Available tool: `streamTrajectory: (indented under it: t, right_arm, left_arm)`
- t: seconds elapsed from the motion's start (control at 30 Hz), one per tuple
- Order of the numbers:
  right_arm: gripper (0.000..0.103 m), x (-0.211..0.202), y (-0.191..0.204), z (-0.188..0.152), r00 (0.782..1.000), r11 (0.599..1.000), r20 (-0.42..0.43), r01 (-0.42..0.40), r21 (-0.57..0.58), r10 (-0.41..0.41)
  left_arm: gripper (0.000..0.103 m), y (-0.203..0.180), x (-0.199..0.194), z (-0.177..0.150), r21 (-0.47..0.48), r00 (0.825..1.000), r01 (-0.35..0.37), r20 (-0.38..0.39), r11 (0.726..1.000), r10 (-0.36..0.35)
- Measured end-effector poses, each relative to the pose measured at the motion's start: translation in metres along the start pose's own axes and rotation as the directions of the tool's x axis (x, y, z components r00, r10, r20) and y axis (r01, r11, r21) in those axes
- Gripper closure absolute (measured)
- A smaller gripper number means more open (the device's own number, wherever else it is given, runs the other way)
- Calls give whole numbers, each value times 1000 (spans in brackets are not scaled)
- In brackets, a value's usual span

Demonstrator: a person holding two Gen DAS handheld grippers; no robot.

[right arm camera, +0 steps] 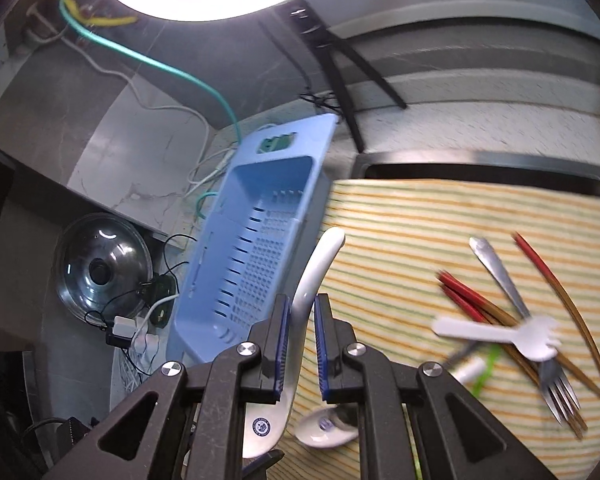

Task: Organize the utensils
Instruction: 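Carry the white spoon into the blue basket and open the right gripper, then move the right gripper back over the utensils on the cloth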

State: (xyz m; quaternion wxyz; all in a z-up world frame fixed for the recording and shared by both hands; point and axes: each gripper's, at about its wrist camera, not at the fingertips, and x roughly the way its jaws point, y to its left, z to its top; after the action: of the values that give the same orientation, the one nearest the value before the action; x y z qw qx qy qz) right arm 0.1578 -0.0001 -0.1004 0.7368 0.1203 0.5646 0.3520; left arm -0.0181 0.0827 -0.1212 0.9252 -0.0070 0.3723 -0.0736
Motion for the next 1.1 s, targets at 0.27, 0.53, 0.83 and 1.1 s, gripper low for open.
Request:
streamTrajectory:
  t: [0.27, 0.53, 0.83, 1.1]
  right_arm:
    - [93, 57, 43, 26, 1000, 999, -20, -8, -52, 7]
    - [89, 98, 68, 33, 997, 987, -50, 52, -153, -60]
    - [59, 68, 72, 26, 996, 972, 7, 94, -214, -94]
    - [59, 13, 38, 13, 997, 989, 70, 32, -146, -22]
  left_arm:
    - [67, 63, 7, 1, -88, 999, -32, 0, 996, 32]
    - [69, 94, 8, 3, -117, 997, -71, -22, 991, 69]
    - [69, 91, -6, 9, -132, 997, -74, -4, 989, 74]
    - [69, 69, -18, 12, -125, 996, -84, 14, 989, 87]
